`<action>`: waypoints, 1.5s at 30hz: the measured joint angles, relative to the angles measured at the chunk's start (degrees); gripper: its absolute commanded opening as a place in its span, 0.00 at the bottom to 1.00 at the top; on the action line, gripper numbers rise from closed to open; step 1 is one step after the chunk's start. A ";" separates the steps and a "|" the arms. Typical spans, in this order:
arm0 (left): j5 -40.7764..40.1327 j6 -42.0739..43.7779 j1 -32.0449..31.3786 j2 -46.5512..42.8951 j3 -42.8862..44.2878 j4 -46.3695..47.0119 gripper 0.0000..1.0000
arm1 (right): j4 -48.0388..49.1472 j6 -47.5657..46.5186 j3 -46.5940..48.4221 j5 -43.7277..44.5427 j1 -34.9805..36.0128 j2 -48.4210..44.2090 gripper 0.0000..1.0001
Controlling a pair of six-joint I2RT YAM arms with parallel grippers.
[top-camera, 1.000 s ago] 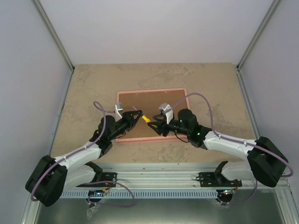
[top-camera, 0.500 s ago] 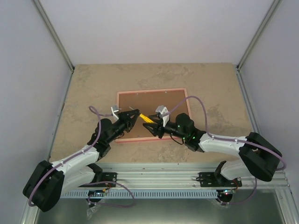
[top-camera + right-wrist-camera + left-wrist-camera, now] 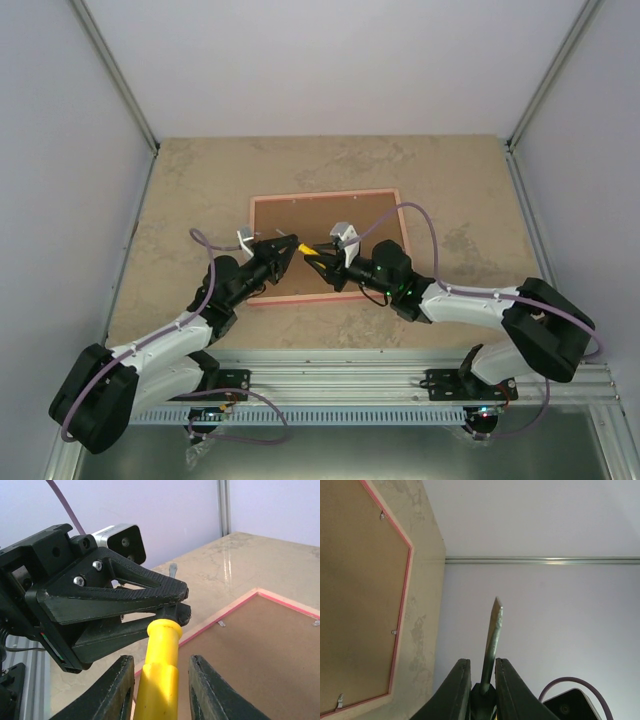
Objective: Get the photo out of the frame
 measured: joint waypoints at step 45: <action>-18.97 48.65 13.11 15.17 22.51 -50.93 0.76 | -20.17 0.17 0.50 9.20 -1.90 -5.75 0.01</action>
